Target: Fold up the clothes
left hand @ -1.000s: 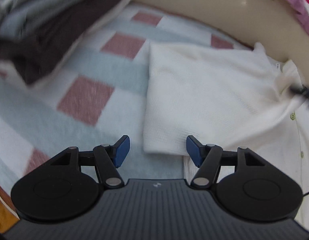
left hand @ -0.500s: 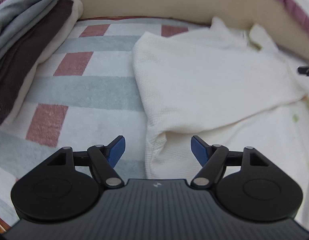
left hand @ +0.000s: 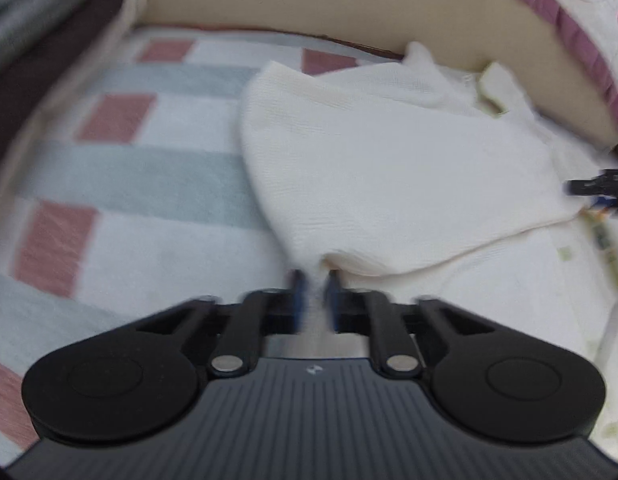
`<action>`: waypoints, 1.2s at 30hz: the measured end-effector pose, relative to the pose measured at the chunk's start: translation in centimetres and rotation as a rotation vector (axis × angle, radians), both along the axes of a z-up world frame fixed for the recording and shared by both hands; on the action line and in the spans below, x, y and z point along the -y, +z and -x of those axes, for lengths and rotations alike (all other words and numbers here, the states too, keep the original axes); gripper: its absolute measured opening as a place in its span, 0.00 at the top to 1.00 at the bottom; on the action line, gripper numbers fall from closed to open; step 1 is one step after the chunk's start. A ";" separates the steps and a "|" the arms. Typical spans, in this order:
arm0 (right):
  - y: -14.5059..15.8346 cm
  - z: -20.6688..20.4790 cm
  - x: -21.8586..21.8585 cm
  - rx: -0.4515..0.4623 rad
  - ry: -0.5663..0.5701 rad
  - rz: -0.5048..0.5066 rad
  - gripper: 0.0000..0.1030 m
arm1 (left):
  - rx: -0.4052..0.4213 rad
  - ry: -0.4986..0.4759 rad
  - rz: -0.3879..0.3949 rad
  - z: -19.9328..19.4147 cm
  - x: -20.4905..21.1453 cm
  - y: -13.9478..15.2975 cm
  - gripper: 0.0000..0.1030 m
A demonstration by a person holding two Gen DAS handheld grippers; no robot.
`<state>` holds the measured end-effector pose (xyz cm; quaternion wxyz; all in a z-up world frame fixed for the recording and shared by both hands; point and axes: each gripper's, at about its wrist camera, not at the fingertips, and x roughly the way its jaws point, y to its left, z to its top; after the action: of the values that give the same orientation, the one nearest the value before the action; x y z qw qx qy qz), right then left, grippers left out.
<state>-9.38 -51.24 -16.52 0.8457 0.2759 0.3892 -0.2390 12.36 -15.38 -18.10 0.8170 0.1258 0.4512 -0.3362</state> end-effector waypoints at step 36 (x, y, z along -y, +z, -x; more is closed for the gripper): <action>-0.4 18.3 7.5 -0.031 -0.244 -0.062 0.53 | 0.038 0.012 -0.081 2.2 0.9 -0.2 0.89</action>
<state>-27.71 -58.78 -16.94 0.7953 0.3434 0.3731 -0.3323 10.14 -16.23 -18.34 0.8215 0.1627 0.4497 -0.3104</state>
